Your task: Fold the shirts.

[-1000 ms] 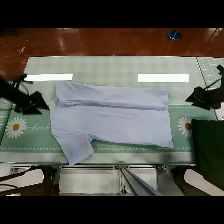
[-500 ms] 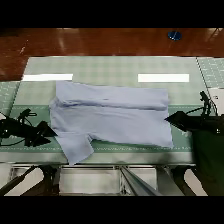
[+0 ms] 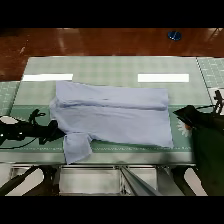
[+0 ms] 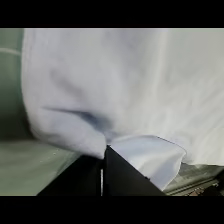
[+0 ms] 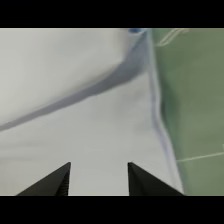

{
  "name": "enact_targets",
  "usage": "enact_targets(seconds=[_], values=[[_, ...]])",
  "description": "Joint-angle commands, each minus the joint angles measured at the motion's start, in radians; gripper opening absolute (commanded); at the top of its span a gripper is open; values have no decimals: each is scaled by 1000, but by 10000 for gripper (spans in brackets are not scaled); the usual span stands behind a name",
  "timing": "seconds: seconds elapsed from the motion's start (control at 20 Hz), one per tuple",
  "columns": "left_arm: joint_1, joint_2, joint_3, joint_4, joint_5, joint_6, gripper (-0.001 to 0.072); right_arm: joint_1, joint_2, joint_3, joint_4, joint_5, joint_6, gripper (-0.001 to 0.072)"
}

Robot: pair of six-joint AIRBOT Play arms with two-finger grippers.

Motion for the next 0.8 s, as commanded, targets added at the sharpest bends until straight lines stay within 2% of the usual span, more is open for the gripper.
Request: enact_targets(seconds=[0.0, 0.05, 0.1, 0.15, 0.3, 0.5, 0.65, 0.75], values=[[-27, -5, 4, -26, -32, 84, 12, -148, 1, 5, -286, 178, 75, 409], [-24, -5, 17, -26, -52, 95, 12, -139, 5, -18, -350, 228, 117, 408], [-23, -3, 29, -26, -63, 96, 12, -113, 14, -45, -341, 224, 141, 409], [-23, -2, 41, -26, -71, 96, 12, -80, 13, -73, -311, 230, 109, 408], [-25, -1, 68, -27, -90, 97, 13, -29, -12, -134, -326, 249, 142, 408], [-24, -1, 70, -34, -86, 103, 13, -29, -83, -138, -313, 242, 132, 408], [-24, -1, 70, -34, -87, 103, 13, -29, -145, -138, -288, 196, 126, 408], [-24, -1, 71, -34, -74, 104, 13, -29, -188, -138, -203, 135, 92, 408]])
